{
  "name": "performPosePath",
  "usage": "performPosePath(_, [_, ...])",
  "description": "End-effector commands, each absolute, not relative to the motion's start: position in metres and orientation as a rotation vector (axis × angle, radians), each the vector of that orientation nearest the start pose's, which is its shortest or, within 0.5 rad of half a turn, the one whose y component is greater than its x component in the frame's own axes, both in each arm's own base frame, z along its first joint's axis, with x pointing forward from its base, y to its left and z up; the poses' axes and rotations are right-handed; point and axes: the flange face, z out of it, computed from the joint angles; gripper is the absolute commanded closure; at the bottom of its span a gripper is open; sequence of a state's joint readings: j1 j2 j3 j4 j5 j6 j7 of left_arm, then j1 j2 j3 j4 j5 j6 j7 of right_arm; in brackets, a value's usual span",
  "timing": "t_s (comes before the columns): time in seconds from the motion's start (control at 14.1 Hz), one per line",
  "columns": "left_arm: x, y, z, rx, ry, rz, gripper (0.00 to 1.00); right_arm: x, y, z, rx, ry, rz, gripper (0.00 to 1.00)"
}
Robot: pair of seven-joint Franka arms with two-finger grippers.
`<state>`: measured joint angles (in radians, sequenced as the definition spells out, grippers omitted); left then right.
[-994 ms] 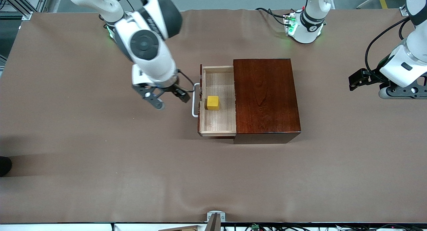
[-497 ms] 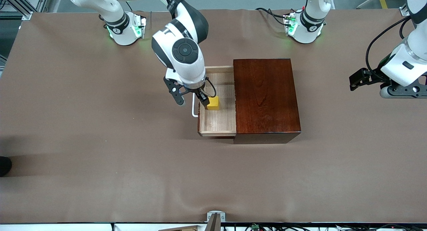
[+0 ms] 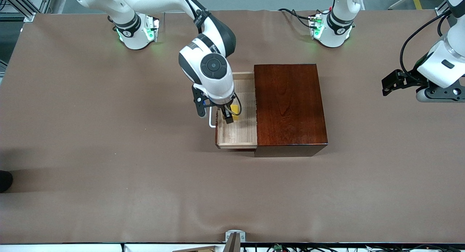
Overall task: Open drawer, take yellow block, close drawer
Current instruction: 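Lower the right gripper and grasp the yellow cube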
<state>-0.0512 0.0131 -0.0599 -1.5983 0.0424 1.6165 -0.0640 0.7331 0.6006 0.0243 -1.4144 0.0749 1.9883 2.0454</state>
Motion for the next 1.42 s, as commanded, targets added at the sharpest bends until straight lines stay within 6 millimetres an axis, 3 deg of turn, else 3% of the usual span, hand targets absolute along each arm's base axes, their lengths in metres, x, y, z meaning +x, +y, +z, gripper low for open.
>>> performPosePath(0.0, [0.556,-0.059,0.609,-3.117,0.068,-0.001,0.0,0.519,0.504,0.341,-2.47,1.955,0.143,0.0])
performPosePath(0.71, [0.561,-0.06,0.601,-3.119,0.069,0.004,0.0,0.511,0.521,0.317,-2.431,1.957,0.13,0.01])
performPosePath(0.85, [0.561,-0.06,0.601,-3.119,0.069,0.004,0.0,0.516,0.516,0.318,-2.437,1.952,0.125,0.71])
performPosePath(0.92, [0.561,-0.061,0.6,-3.119,0.071,0.006,0.0,0.518,0.514,0.321,-2.429,1.954,0.123,0.94])
performPosePath(0.99, [0.561,-0.06,0.6,-3.119,0.069,0.009,0.0,0.521,0.512,0.324,-2.424,1.958,0.122,1.0])
performPosePath(1.35, [0.562,-0.06,0.599,-3.119,0.069,0.011,0.0,0.532,0.504,0.345,-2.4,1.963,0.114,1.0])
